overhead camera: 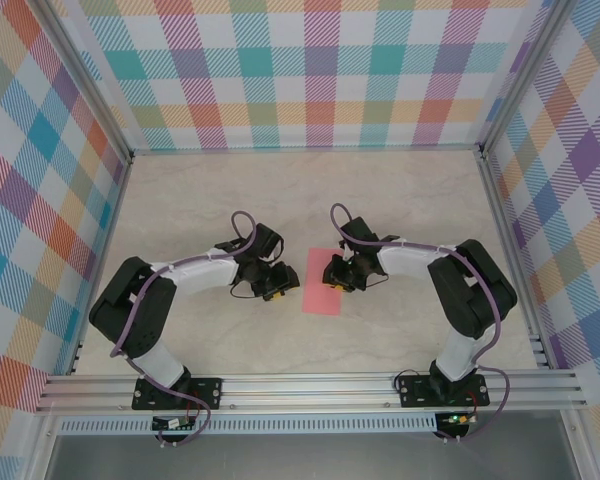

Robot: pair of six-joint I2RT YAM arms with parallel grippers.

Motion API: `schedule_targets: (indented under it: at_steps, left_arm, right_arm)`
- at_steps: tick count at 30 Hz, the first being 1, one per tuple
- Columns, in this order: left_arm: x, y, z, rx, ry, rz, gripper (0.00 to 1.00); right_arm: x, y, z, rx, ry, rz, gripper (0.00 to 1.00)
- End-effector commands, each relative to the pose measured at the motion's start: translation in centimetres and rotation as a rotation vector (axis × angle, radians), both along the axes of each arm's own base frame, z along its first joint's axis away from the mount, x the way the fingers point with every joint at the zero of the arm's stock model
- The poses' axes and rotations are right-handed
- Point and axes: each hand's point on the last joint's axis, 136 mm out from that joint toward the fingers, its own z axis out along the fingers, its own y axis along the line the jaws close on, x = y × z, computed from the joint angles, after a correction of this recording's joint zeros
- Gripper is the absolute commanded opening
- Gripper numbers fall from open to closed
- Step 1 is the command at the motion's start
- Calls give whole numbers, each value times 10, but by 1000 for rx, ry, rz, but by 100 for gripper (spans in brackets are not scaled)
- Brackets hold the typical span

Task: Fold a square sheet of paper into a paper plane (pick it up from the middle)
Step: Fold the triangle a second time at the center of the table.

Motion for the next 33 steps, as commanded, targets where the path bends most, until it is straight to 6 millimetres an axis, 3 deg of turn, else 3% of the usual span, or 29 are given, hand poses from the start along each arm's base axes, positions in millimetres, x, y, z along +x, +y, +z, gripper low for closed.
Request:
schedule_targets:
  at_steps: [1,15,24,33]
  left_arm:
    - [-5,0,3,-49,28,30,45]
    - [-16,-18,-3,-146,86,14,52]
    - [-16,-17,0,-132,77,5,53]
    - [-20,-17,-7,-97,93,-14,53]
  right_arm:
    - [-2,6,-17,-11,33,-23,25]
    - [-6,0,-21,-29,56,-73,25]
    - [15,15,37,88,-100,-45,30]
    - [45,0,20,-33,-122,-86,30]
